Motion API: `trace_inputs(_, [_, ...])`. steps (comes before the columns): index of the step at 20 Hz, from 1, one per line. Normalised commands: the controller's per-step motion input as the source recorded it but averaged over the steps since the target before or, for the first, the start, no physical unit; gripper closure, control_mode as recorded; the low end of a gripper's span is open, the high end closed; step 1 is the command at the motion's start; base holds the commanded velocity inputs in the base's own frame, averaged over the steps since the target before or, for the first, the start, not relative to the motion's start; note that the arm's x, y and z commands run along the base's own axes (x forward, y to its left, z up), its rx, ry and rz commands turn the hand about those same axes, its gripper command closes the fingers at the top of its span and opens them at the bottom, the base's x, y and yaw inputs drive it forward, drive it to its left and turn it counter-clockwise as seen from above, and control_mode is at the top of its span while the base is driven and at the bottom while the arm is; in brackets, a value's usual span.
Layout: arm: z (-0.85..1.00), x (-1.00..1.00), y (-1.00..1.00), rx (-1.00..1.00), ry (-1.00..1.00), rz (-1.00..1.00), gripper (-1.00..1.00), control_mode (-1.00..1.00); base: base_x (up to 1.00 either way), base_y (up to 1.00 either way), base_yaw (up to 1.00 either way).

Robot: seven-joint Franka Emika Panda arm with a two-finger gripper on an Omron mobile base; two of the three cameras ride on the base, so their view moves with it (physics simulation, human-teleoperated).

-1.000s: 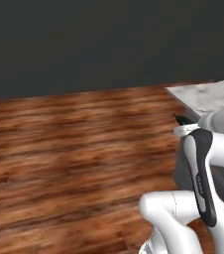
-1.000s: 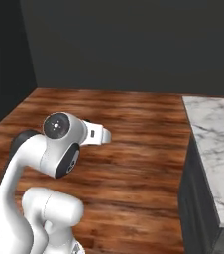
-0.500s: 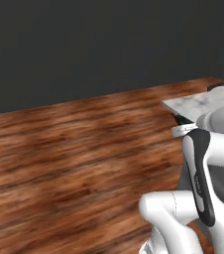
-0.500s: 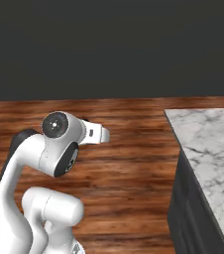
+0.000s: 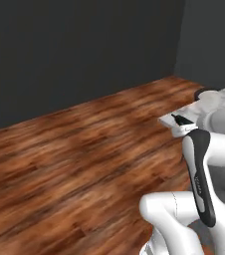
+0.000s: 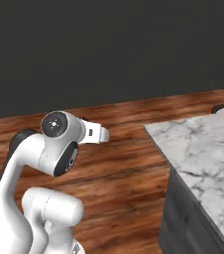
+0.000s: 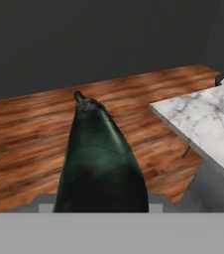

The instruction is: Take the cheese, fish, and eggplant from the fridge and place them on the plate on the dining counter to create an appetizer plate.

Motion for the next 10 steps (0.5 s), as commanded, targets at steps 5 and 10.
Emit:
trace_inputs(5, [0.00,0.00,0.00,0.00,0.00,0.00,1.00,1.00,1.00,0.69,-0.46])
trace_inputs(10, [0.00,0.00,0.00,0.00,0.00,0.00,1.00,1.00,1.00,0.71,-0.50])
